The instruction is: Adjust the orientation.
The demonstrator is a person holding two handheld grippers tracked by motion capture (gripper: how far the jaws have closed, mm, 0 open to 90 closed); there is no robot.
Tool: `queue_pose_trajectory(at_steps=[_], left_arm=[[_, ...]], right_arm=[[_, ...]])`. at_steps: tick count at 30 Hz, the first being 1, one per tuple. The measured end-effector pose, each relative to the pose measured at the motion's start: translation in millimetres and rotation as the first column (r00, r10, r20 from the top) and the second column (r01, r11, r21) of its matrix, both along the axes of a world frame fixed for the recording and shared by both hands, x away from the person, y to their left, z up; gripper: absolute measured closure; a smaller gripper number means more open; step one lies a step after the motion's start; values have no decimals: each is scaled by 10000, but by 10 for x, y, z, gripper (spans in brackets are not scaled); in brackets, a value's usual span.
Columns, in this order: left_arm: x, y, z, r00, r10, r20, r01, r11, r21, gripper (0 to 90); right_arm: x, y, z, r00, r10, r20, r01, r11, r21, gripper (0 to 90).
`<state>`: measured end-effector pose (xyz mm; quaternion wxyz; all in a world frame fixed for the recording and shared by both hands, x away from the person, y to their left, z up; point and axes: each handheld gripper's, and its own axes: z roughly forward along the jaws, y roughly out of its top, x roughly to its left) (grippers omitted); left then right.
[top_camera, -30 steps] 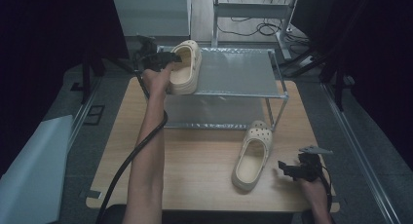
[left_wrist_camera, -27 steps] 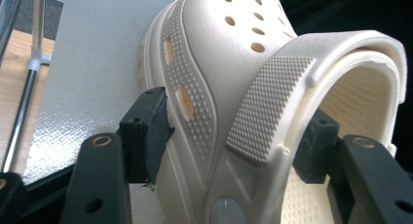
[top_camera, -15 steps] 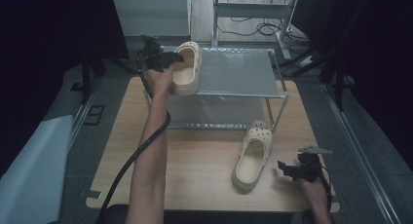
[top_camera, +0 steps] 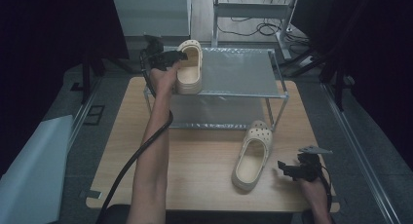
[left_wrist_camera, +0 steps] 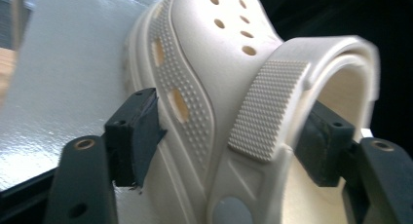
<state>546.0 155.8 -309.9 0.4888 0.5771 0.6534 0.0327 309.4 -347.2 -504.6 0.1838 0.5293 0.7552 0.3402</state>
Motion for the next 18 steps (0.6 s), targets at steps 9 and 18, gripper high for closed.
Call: queue_pose_trajectory(at_steps=[9, 18], left_arm=[[-123, 35, 105, 9925, -1184, 303, 1183, 9930, 69, 202], [-265, 55, 88, 9746, -2188, 487, 2163, 9750, 513, 143]], right_arm=[[-4, 14, 8, 10000, -23, 43, 23, 10000, 24, 72], [-3, 16, 6, 10000, 16, 19, -16, 10000, 36, 72]])
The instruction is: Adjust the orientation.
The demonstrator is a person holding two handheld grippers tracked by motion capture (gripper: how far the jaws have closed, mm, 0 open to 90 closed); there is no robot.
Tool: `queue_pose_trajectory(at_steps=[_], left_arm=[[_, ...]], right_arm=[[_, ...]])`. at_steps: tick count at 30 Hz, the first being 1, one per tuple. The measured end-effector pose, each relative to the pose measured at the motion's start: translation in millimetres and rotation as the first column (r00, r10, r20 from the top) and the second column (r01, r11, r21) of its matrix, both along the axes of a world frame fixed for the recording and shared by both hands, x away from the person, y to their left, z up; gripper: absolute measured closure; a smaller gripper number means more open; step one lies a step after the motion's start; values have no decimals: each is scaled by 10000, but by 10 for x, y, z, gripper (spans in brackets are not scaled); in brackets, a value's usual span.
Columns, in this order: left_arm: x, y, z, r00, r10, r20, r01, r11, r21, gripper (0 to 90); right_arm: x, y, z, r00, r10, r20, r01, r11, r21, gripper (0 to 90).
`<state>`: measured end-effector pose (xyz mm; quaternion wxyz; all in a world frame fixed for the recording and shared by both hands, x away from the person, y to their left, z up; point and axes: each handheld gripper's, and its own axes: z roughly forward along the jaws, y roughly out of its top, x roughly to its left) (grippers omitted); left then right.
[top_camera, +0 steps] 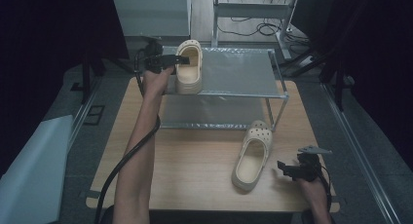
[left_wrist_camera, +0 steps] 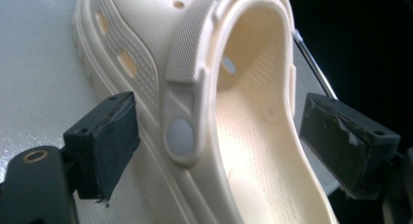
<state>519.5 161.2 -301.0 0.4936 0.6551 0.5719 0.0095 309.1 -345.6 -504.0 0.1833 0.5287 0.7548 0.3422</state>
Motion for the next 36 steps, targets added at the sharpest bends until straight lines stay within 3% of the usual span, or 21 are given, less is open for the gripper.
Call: queue_pose_trajectory(at_steps=[10, 22, 28, 36], left_arm=[[-166, 62, -43, 9976, -316, 620, 305, 9994, 188, 93], [-408, 80, -54, 9833, -1189, 1375, 1251, 9914, -376, 80], [-539, 62, -163, 9799, -1526, 1289, 1580, 9869, -331, 53], [-728, 61, -206, 9753, -1703, 1410, 1757, 9841, -270, 0]], right_arm=[[0, 6, -4, 10000, 68, 8, -68, 10000, -25, 72], [0, 13, -8, 10000, 70, -39, -70, 10000, -41, 72], [-1, 16, -7, 10000, 66, -41, -67, 10000, -34, 72], [-1, 20, -9, 9999, 83, -77, -84, 10000, -54, 72]])
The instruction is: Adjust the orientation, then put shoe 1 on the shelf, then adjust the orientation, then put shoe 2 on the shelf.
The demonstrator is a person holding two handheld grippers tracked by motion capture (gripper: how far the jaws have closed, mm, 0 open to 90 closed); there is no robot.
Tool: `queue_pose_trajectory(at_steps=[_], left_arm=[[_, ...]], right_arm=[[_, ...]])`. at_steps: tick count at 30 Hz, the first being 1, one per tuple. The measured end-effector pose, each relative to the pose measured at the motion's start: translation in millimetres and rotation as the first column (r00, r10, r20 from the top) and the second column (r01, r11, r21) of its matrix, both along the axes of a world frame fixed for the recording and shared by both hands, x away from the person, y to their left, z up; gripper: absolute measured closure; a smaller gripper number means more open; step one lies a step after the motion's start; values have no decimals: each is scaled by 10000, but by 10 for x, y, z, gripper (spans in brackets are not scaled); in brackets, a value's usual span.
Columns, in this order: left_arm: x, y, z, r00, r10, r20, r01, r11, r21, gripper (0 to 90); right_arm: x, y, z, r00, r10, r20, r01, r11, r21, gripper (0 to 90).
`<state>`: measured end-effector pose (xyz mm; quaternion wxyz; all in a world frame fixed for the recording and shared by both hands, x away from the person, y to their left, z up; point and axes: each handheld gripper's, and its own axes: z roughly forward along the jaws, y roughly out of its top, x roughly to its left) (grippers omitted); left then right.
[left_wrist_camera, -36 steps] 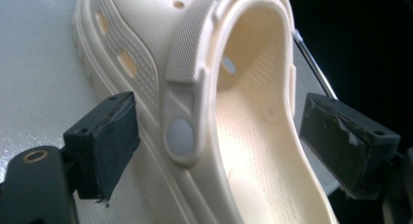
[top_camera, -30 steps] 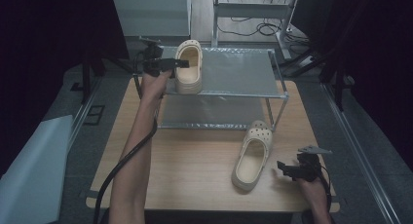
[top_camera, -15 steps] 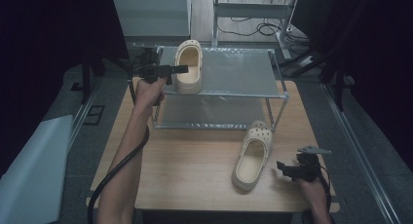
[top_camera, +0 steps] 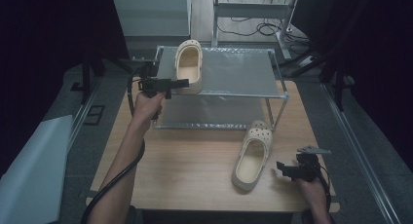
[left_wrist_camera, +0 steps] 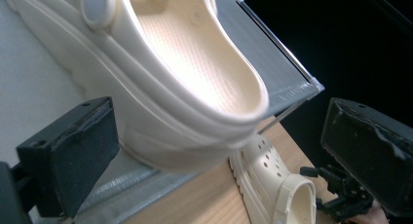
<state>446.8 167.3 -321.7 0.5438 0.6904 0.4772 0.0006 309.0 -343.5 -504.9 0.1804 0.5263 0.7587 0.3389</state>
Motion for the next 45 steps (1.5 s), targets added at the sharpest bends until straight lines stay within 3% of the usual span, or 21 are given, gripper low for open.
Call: queue_pose_trajectory(at_steps=[21, 26, 36, 45], left_arm=[[-542, 12, -226, 9974, -413, 587, 407, 9991, 116, 0], [-651, 4, -334, 9972, -425, 618, 410, 9988, 252, 0], [-812, -24, -590, 9968, -571, 559, 567, 9984, 90, 0], [-963, 50, -891, 9983, -311, 483, 308, 9995, 67, 0]], right_arm=[[-7, 16, 7, 10000, -13, 27, 13, 10000, -4, 72], [-9, 17, 9, 10000, 62, 55, -61, 10000, -38, 72], [-13, 17, 11, 9999, 44, 97, -44, 10000, -14, 72], [-21, 35, 14, 10000, 67, 34, -67, 10000, 21, 72]])
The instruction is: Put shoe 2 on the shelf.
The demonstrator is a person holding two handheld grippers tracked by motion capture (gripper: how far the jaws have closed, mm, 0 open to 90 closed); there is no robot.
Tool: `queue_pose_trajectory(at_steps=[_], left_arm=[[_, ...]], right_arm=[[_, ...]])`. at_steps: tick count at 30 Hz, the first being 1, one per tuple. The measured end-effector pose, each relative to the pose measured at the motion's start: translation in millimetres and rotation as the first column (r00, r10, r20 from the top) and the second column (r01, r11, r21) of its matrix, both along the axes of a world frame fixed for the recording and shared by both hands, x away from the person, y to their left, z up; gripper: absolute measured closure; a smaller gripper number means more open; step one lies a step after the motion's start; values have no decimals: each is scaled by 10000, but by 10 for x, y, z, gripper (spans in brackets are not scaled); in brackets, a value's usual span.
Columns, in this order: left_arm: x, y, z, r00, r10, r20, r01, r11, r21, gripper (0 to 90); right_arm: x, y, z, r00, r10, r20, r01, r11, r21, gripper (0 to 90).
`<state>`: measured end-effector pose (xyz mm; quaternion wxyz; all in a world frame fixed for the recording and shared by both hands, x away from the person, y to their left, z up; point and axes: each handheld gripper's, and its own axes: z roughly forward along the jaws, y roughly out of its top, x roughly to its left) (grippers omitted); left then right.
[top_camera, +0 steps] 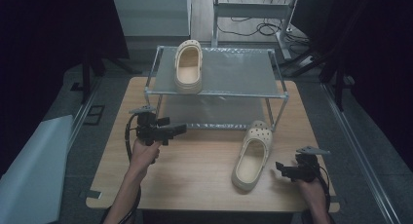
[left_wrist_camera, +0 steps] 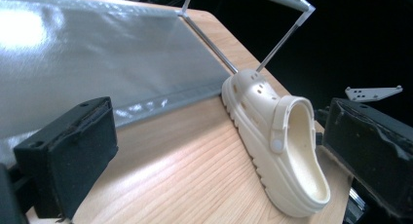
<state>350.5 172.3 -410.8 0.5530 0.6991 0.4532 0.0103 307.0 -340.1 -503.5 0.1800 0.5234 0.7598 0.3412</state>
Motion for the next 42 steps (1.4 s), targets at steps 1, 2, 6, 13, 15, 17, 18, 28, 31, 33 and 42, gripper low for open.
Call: queue_pose_trajectory(at_steps=[1, 2, 6, 13, 15, 17, 18, 28, 31, 33, 42], left_arm=[[-13, 11, -27, 10000, 29, -33, -29, 10000, 3, 0], [-30, 26, -65, 10000, 78, -57, -78, 10000, 11, 0], [-85, 77, -215, 9995, 282, -151, -279, 9995, 170, 0], [-171, 112, -487, 9975, 646, -294, -623, 9952, 749, 0], [-196, 104, -570, 9970, 710, -314, -678, 9933, 931, 0], [-217, 92, -636, 9966, 767, -290, -730, 9909, 1130, 0], [-230, 86, -679, 9963, 805, -308, -757, 9882, 1335, 0], [-307, 33, -890, 9947, 1023, 94, -993, 9333, 3451, 0], [-316, -13, -930, 9940, 1083, 147, -1046, 9037, 4152, 0], [-313, -27, -942, 9939, 1082, 217, -1066, 8912, 4410, 0], [-312, 13, -946, 9905, 1365, 181, -1304, 8882, 4406, 0]], right_arm=[[-1, 5, 0, 10000, 29, 19, -29, 10000, -17, 72], [-1, 7, 1, 10000, 51, 17, -51, 10000, -25, 72], [-8, 25, 2, 9999, 173, -3, -173, 9998, -80, 76], [-20, 50, 0, 9997, 189, -157, -192, 9997, -157, 60], [-20, 49, -4, 9995, 244, -180, -246, 9996, -156, 59], [-23, 54, -9, 9995, 233, -227, -238, 9995, -194, 53], [-24, 56, -7, 9993, 262, -255, -267, 9995, -192, 50], [-75, 103, 24, 9978, 530, -390, -540, 9983, -240, 33], [-91, 112, 33, 9971, 615, -454, -621, 9980, -118, 20], [-107, 126, 50, 9964, 735, -412, -738, 9972, -68, 20], [-193, 273, 181, 9919, 1265, -136, -1258, 9910, 448, 20]])
